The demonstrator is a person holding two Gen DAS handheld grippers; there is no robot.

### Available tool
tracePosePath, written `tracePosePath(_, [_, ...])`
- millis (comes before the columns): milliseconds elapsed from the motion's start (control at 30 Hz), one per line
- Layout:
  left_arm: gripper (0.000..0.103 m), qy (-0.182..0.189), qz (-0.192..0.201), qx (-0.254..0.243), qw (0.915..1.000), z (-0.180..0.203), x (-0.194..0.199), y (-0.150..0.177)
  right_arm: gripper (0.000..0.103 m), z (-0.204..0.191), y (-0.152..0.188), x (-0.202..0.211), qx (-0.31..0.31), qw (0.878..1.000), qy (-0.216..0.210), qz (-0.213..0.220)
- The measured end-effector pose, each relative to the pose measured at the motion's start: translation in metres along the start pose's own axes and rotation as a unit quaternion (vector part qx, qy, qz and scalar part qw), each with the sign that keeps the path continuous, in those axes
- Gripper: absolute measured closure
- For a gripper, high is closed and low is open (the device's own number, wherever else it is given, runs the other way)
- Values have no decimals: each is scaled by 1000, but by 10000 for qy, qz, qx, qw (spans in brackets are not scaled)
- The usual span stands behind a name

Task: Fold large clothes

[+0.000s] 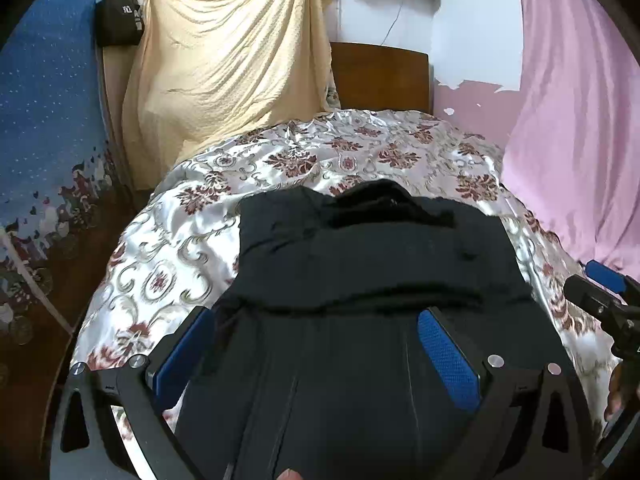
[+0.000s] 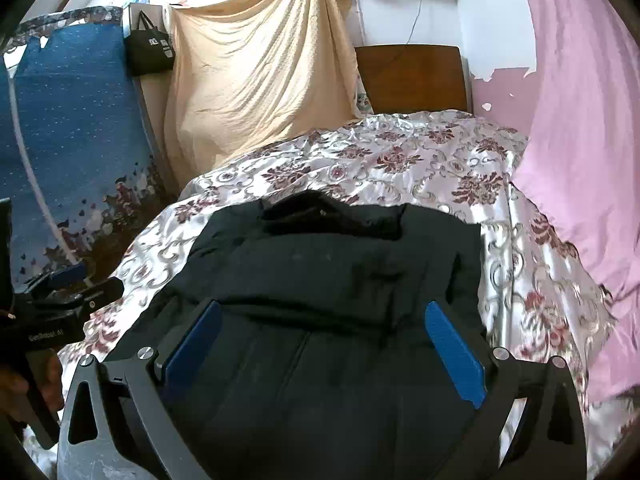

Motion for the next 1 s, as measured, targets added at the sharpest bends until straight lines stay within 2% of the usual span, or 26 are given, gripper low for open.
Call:
tracePosePath(133, [0,93,-22,-3,10000,1,25,18,3,-7,24,27,116,9999,59,-44])
tracePosePath(267, [0,-83,170,-222,9996,4,56,33,3,-11,51,52,130,9998,93,-85])
tracePosePath(367, [0,-160,155,-458,9987,9,72,46,3,-13,70,66,84,9998,79,-141])
tracePosePath(500, [0,-171,154,-511,9984,11,91,60,3,-17,90,82,43,9998,33,-169])
tracePosePath(800, [0,-197,163,-596,9979,6,116,89,3,-20,113,117,273,9994,180,-56])
tracePosePath(1000, [0,-47,209,-637,9977,-2,128,109,3,-16,125,135,338,9989,303,-84])
Point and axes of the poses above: each gripper's, at about its wrist camera, not at the fingertips, and x roughly against the way its jaws point, z to its right, y to its underside, the point moved 10 cm from there along -x, roughly the way its jaws point, and after that the axes turned 3 degrees about -x, right-handed, at the moved point
